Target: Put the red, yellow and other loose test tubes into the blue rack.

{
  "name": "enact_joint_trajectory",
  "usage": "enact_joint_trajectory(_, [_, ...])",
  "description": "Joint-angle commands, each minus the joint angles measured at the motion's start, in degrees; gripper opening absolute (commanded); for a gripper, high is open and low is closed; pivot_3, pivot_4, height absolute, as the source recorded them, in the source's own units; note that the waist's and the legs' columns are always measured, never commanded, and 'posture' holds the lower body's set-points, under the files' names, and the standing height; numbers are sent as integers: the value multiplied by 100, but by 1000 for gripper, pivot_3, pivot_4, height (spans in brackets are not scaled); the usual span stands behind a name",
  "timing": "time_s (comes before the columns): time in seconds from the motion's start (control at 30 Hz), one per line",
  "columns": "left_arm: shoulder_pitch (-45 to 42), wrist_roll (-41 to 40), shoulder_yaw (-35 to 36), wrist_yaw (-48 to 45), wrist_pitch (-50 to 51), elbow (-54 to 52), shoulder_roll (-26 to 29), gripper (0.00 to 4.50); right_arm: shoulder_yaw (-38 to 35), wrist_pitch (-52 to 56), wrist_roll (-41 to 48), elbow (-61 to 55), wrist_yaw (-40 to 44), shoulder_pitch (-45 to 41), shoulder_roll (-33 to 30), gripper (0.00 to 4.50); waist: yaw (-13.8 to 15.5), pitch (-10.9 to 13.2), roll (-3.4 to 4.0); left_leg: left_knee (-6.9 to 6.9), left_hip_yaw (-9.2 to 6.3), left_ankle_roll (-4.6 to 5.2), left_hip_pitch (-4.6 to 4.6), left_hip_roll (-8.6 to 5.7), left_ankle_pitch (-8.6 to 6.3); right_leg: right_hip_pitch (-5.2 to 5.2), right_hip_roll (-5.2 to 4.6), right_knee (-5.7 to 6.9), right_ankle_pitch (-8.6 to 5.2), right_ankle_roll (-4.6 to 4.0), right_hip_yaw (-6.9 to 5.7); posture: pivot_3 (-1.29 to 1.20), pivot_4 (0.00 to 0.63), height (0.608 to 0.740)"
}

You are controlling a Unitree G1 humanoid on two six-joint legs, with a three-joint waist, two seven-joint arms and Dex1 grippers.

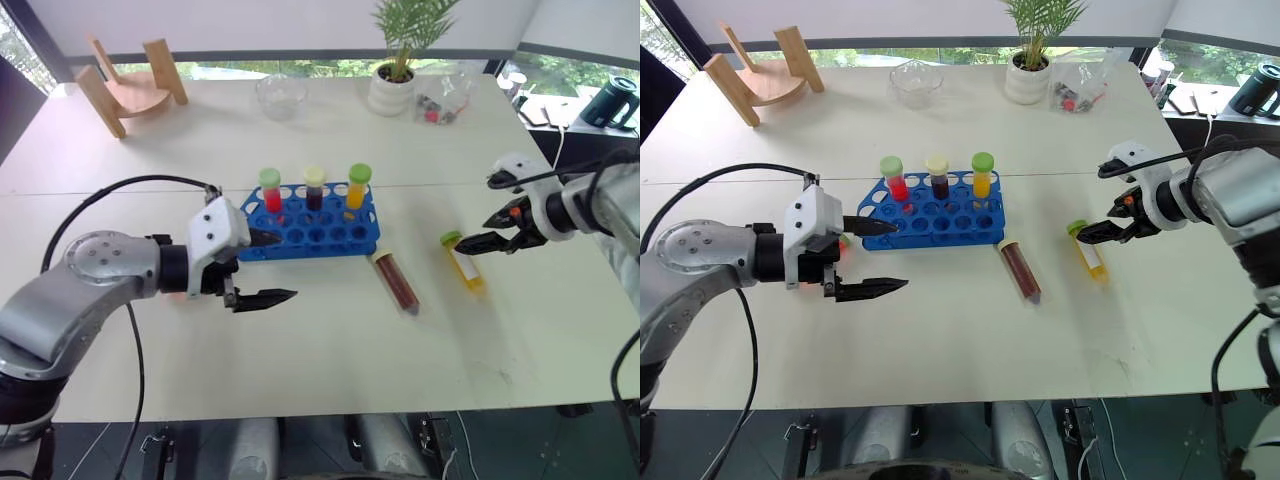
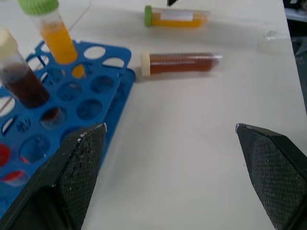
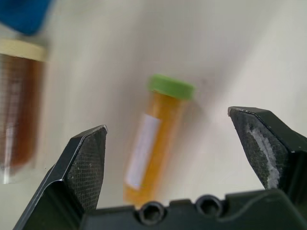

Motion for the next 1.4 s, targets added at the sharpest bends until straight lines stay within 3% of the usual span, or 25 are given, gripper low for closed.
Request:
enact_joint_trajectory(0.03, [49,59,-60,164,-27,-248,-153,4452,-37,443,-251,337,224,-351,312,4500,-21,0,0,3,1,-1,3,0,1,0,1,8,0,0,2,0,150,740])
enact_joint_trajectory(0.3, [310,547,-425,314,-212,-66,-449,4452,544,186,-1077,1148,579,-439,1144,4500,-18,-1,0,19,-3,-12,26,-2,9,25,4,19,7,6,1,0,150,740])
enact_joint_trajectory(0.4, [382,723,-529,312,-290,-28,-477,4500,769,-150,-1463,1339,720,-339,1250,3674,-13,-3,-3,24,-4,-12,31,-1,9,34,4,20,8,8,0,0,150,740])
enact_joint_trajectory(0.47, [428,776,-536,280,-324,-27,-481,4500,864,-317,-1664,1401,860,-264,1288,2760,-11,-4,-4,27,-5,-12,34,-1,9,38,5,20,9,9,-1,0,150,740])
enact_joint_trajectory(0.5, [446,789,-529,263,-334,-29,-485,4500,873,-379,-1753,1443,911,-238,1311,2021,-10,-4,-4,28,-5,-12,36,-1,9,40,4,20,9,9,-1,0,150,740])
enact_joint_trajectory(0.57, [468,841,-504,218,-351,13,-446,4500,757,-459,-1839,1403,934,-89,1312,1093,-10,-7,-6,27,-6,-12,39,-1,9,42,5,20,9,9,-1,0,150,740])
enact_joint_trajectory(0.6, [473,853,-474,191,-353,48,-426,4500,527,-625,-1820,1325,872,2,1313,871,-8,-12,-14,26,-6,-12,44,-1,9,46,5,20,9,9,-2,0,150,740])
enact_joint_trajectory(0.7, [542,794,-284,30,-354,151,-321,4500,-951,-1743,-1355,835,426,308,1592,864,-24,-18,-28,21,-10,-12,52,-1,9,56,6,20,9,9,-5,0,150,740])
enact_joint_trajectory(0.8, [620,579,55,-209,-386,337,-216,4500,-2628,-2974,-674,-551,-127,1045,2176,864,-196,-14,-22,21,-3,-15,62,2,10,57,8,29,13,6,4,0,150,740])
enact_joint_trajectory(0.9, [609,432,367,-601,-437,569,25,4500,-3480,-3127,-246,-2056,-1130,1918,3153,864,-266,-13,-20,5,-8,-18,84,3,12,55,16,62,10,3,8,0,150,740])
enact_joint_trajectory(1.0, [532,299,554,-794,-382,826,141,4500,-3570,-3376,-195,-3094,-2060,2640,4163,864,-236,-15,-22,-1,-27,-24,90,3,16,56,20,88,-5,-12,-1,0,150,740])
enact_joint_trajectory(1.13, [623,182,718,-954,-215,1026,316,4500,-3231,-4078,-634,-3410,-3070,3218,5283,864,-189,-13,-19,5,-22,-44,89,-3,27,56,9,97,-7,-10,0,0,150,740])
enact_joint_trajectory(1.3, [679,135,748,-1067,-92,1150,460,4500,-2745,-5212,-1382,-2895,-3550,3540,5714,864,-162,-15,-21,6,-20,-75,92,-5,44,57,8,100,-6,-8,0,0,150,740])
enact_joint_trajectory(1.4, [552,247,637,-1010,-104,1200,418,4500,-2528,-6033,-1913,-2322,-3633,3475,5633,864,-168,-15,-21,5,-21,-76,97,-4,45,58,10,104,-6,-8,-1,0,150,740])
